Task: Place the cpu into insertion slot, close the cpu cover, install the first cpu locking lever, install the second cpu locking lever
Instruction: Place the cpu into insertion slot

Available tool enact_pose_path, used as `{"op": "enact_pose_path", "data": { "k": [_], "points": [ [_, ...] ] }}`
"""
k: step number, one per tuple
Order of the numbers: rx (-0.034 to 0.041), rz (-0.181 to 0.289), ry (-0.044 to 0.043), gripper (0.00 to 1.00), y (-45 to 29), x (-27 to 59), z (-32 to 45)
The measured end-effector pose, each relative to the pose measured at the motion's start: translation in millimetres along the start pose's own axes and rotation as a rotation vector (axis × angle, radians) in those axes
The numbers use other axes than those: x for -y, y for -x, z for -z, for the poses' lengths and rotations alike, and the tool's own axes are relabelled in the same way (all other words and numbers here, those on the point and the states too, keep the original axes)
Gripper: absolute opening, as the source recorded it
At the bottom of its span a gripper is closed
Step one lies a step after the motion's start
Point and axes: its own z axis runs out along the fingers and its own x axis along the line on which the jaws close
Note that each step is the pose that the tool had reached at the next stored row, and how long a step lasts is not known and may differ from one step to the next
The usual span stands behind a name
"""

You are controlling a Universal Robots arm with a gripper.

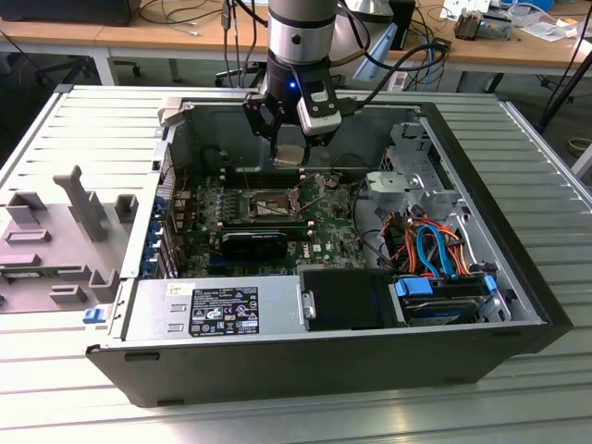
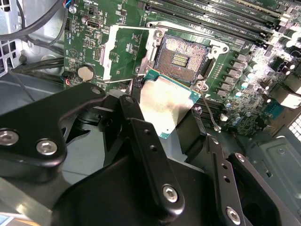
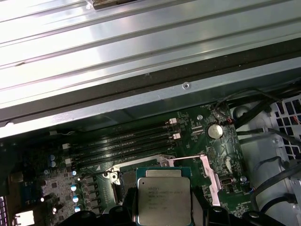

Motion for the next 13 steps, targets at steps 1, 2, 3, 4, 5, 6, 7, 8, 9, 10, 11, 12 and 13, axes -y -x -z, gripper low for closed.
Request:
{"op": "enact_pose_path", "data": {
  "k": [1,2,3,4,5,6,7,8,9,10,11,12,13],
  "points": [
    [0.0001,-0.001,0.0,0.55,0.0,0.0,0.0],
    [0.0001,-0.001,0.0,0.55,0.0,0.0,0.0],
    [0.0002,-0.002,0.0,0.55,0.0,0.0,0.0],
    [0.0002,-0.002,0.0,0.55,0.0,0.0,0.0],
    [0.0003,-0.003,0.0001,0.55,0.0,0.0,0.0],
    [0.0003,-0.004,0.0001,0.55,0.0,0.0,0.0],
    [0.0004,-0.004,0.0,0.55,0.0,0.0,0.0],
    [0.0004,-0.005,0.0001,0.55,0.0,0.0,0.0],
    [0.0004,-0.005,0.0001,0.55,0.0,0.0,0.0],
    [0.0006,-0.007,0.0001,0.55,0.0,0.0,0.0],
    [0.0006,-0.007,0.0001,0.55,0.0,0.0,-0.1],
    [0.0007,-0.008,0.0001,0.55,0.0,0.0,-0.1],
    [0.0007,-0.009,0.0002,0.55,0.0,0.0,-0.1]
  ]
}}
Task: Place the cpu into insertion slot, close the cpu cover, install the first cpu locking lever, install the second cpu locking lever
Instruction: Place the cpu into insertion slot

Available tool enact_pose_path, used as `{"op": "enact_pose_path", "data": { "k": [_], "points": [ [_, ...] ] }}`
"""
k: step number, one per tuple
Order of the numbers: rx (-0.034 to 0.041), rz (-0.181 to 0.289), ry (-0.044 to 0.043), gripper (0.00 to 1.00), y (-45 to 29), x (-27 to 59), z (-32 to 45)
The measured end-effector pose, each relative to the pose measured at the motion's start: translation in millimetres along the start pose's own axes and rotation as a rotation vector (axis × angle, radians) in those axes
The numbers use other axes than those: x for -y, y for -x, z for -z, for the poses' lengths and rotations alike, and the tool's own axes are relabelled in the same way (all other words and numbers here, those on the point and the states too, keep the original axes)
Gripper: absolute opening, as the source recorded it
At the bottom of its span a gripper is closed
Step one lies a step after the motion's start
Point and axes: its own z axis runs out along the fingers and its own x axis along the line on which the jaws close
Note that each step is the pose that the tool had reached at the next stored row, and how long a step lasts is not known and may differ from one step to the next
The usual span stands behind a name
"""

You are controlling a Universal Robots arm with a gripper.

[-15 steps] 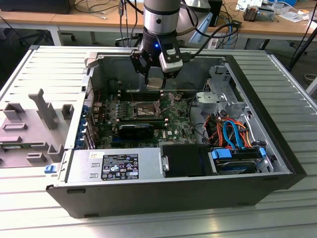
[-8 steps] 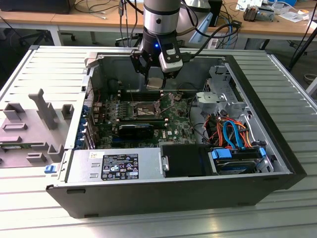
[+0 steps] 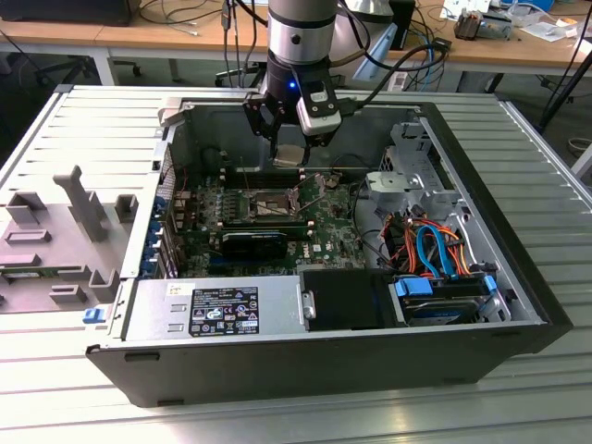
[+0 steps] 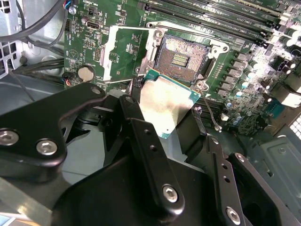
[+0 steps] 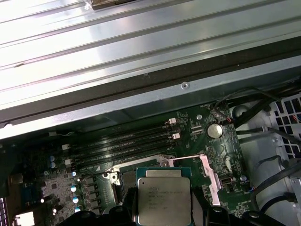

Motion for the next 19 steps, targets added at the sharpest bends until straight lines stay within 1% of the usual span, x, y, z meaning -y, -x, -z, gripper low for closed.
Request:
{"op": "enact_pose_path", "data": {
  "k": [19],
  "points": [
    [0.0014,-0.016,0.0003,0.55,0.0,0.0,-0.1]
  ]
}}
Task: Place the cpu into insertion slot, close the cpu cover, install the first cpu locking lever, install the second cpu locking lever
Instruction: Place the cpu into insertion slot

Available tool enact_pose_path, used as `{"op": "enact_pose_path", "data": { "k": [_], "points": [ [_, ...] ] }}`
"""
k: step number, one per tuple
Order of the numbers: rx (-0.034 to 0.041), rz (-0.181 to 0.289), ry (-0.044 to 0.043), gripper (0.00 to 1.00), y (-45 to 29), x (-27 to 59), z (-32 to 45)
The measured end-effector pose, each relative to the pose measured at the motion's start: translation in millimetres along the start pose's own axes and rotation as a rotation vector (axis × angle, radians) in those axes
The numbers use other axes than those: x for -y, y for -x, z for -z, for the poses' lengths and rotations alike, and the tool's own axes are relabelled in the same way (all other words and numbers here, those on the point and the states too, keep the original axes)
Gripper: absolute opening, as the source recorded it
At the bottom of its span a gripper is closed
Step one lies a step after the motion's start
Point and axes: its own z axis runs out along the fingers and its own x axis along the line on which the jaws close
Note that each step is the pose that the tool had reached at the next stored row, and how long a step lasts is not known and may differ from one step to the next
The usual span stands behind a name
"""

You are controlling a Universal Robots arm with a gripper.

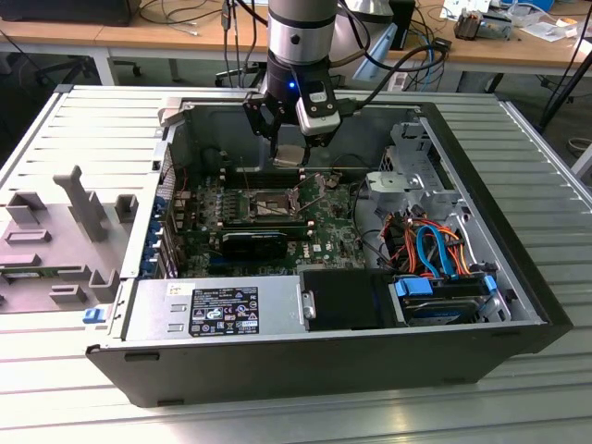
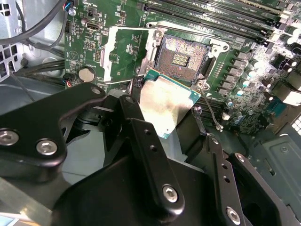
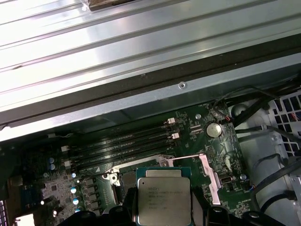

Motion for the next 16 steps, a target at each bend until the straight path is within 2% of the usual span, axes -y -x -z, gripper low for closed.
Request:
{"op": "enact_pose_path", "data": {
  "k": [16],
  "points": [
    [0.001,-0.011,0.0002,0.55,0.0,0.0,-0.1]
  ]
}}
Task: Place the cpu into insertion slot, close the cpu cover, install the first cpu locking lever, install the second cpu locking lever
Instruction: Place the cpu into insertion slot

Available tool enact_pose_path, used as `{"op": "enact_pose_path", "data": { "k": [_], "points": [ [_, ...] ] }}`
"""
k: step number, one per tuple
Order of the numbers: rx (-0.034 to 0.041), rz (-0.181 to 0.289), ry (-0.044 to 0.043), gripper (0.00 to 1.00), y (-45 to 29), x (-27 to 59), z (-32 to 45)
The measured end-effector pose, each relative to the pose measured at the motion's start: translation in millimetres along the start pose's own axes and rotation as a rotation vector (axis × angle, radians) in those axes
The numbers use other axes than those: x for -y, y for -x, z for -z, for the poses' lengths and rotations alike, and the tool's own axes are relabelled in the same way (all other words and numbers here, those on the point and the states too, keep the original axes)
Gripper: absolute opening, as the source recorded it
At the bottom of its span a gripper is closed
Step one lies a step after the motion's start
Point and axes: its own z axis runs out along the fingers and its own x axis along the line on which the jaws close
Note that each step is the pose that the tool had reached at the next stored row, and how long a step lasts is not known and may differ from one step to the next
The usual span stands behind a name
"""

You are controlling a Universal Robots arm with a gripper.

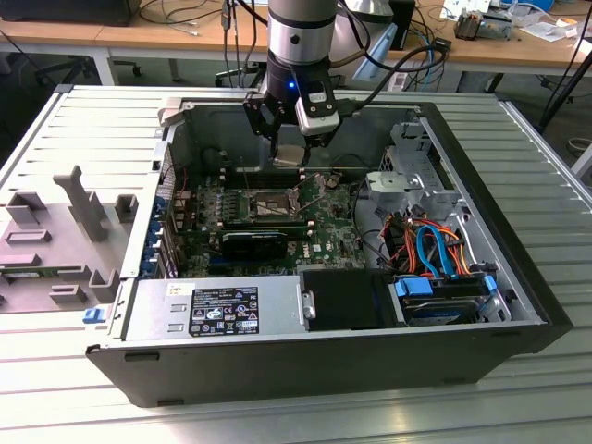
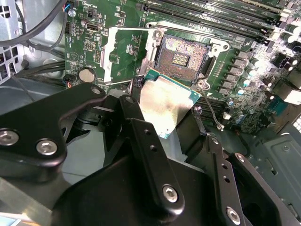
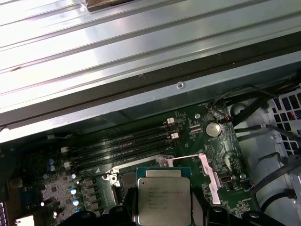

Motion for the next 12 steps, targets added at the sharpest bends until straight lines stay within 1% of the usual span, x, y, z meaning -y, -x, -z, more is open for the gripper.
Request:
{"op": "enact_pose_path", "data": {
  "k": [12],
  "points": [
    [0.0006,-0.007,0.0001,0.55,0.0,0.0,-0.1]
  ]
}}
